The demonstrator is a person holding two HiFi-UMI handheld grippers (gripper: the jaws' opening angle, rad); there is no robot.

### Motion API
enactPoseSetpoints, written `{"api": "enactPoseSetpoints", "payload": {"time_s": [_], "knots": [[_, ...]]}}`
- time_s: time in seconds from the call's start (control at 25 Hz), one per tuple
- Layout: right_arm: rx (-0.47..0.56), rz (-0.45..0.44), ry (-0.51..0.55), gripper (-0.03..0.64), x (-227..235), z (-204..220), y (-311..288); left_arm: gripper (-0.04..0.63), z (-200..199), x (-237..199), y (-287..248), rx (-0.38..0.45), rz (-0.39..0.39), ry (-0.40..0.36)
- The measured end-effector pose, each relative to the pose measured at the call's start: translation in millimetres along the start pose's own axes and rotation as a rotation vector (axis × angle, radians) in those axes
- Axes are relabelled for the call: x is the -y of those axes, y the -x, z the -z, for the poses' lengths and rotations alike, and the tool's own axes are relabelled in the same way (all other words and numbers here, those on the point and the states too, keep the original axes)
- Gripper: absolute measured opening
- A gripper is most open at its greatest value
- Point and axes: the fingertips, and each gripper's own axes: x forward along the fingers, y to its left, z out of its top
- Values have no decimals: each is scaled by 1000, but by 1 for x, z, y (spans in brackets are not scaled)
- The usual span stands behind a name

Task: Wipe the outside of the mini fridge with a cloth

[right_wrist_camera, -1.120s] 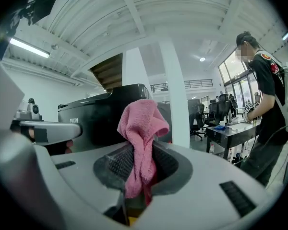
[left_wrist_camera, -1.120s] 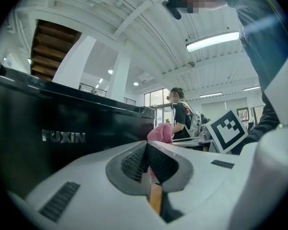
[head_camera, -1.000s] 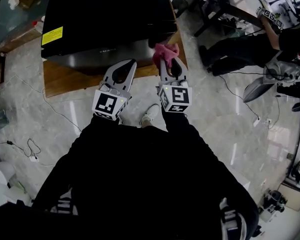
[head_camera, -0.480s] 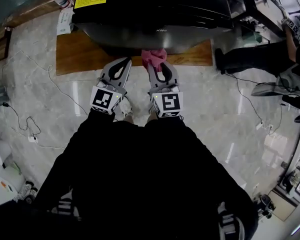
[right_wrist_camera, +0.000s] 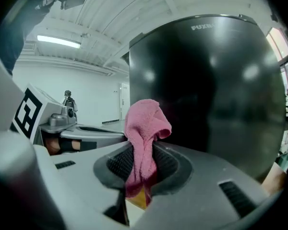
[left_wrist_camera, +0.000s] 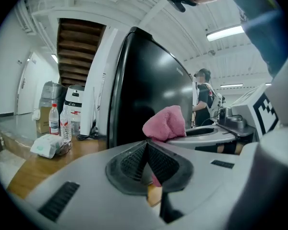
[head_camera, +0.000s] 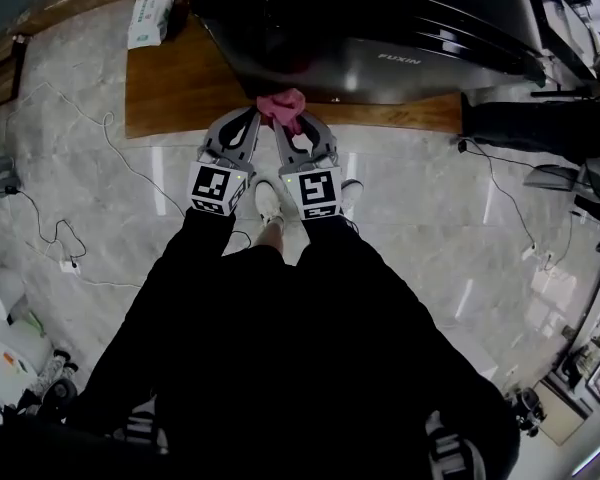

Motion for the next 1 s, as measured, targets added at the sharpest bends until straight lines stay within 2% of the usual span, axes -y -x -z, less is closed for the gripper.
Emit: {"api": "enactPoseSetpoints", "payload": {"time_s": [0.24,0.52,1.0], "knots": [[-23,31,-48,89,-9,29,-52,6,32,-39,-10,-10,-11,3],[-44,125,-106,89,-1,43,-63,6,43,-47,-14,-1,-13,-2],[-41,166,-147,89,46,50,-29,6,43,11,-45,1,41,4]]}}
